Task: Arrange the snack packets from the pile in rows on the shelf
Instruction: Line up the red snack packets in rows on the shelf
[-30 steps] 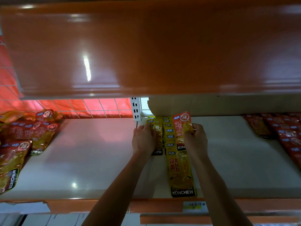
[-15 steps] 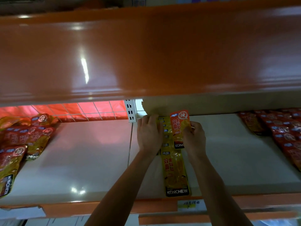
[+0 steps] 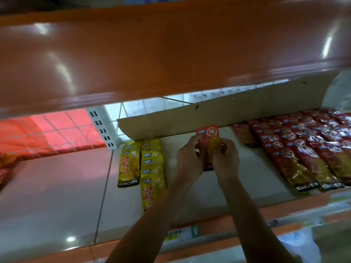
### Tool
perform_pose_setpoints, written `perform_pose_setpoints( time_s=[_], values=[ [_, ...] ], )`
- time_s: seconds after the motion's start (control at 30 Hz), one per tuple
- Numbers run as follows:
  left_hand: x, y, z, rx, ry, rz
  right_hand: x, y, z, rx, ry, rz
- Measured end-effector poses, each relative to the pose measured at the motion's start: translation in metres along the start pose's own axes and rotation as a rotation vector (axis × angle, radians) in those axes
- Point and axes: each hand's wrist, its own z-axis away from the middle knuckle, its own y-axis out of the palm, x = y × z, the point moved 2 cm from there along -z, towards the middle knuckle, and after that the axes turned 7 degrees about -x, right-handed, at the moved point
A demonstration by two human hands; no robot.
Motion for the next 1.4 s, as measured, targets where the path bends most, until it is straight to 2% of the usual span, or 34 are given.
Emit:
perform_pose_setpoints(
  time_s=[0.23, 0.37, 0.5, 0.93, 1.1, 1.4],
  values=[
    [-0.016, 0.066, -0.003, 0.016, -0.186, 0.169, -0.018, -0.063, -0.044, -0.031, -0.154, 0.310],
    [-0.025, 0.095, -0.007, 0.035, -0.183, 0.097, -0.026, -0.091, -0.065, -0.054, -0.302, 0.490],
    [-0.035, 0.119, -0.014, 0.045, -0.172, 0.037, -0.031, -0.109, -0.087, -0.076, -0.383, 0.564],
    [-0.040, 0.163, -0.030, 0.050, -0.113, -0.087, -0.049, -0.118, -0.120, 0.066, -0.321, 0.817],
    [-0.039, 0.170, -0.032, 0.031, -0.083, -0.218, -0.049, -0.117, -0.122, 0.078, -0.319, 0.834],
    [-0.040, 0.171, -0.038, 0.004, -0.089, -0.191, -0.045, -0.119, -0.121, 0.082, -0.333, 0.821]
  ],
)
